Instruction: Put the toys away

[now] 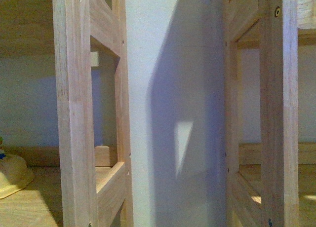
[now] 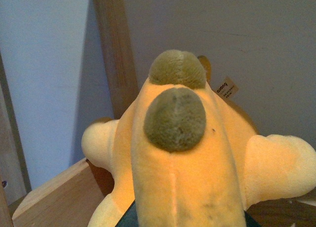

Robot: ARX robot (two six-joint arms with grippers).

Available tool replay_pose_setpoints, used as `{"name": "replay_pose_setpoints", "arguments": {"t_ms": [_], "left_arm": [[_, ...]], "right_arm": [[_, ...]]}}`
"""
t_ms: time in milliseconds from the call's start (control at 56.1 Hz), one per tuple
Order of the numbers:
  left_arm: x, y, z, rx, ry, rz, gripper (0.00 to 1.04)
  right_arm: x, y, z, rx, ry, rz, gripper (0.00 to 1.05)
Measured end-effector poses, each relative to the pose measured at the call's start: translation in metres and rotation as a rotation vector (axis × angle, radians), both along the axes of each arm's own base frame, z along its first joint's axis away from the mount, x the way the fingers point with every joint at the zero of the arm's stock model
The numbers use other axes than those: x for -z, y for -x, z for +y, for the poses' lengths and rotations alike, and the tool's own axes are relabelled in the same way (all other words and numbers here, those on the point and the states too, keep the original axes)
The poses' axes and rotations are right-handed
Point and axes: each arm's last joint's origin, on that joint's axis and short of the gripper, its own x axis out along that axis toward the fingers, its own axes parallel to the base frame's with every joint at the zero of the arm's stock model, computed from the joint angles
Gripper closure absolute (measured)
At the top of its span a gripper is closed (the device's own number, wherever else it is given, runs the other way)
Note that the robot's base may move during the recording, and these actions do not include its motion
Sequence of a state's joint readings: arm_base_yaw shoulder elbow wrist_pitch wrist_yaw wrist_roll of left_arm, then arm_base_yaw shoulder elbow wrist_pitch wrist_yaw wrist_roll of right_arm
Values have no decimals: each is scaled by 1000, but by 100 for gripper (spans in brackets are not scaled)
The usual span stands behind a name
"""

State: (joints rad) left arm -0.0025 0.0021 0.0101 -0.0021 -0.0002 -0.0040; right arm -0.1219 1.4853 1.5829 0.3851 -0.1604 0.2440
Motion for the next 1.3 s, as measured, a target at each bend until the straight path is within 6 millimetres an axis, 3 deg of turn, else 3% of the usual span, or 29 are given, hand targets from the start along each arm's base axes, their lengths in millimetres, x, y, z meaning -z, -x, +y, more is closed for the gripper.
{"name": "replay_pose_setpoints", "arguments": {"t_ms": [125, 410, 695, 980, 1140, 1300], "left_arm": [[0, 0, 0, 0, 0, 0, 6], [0, 0, 0, 0, 0, 0, 6], [0, 0, 0, 0, 0, 0, 6], [0, 0, 0, 0, 0, 0, 6], [0, 0, 0, 0, 0, 0, 6], [0, 0, 0, 0, 0, 0, 6]], "right_arm": [[2, -1, 1, 21, 4, 14, 92], [3, -2, 5, 80, 12, 24, 50], [3, 6, 21, 162, 70, 4, 5], [-1, 20, 27, 255, 102, -24, 7], [-10, 46, 28, 390, 102, -75, 7], [-5, 77, 28, 500, 104, -90, 7]]}}
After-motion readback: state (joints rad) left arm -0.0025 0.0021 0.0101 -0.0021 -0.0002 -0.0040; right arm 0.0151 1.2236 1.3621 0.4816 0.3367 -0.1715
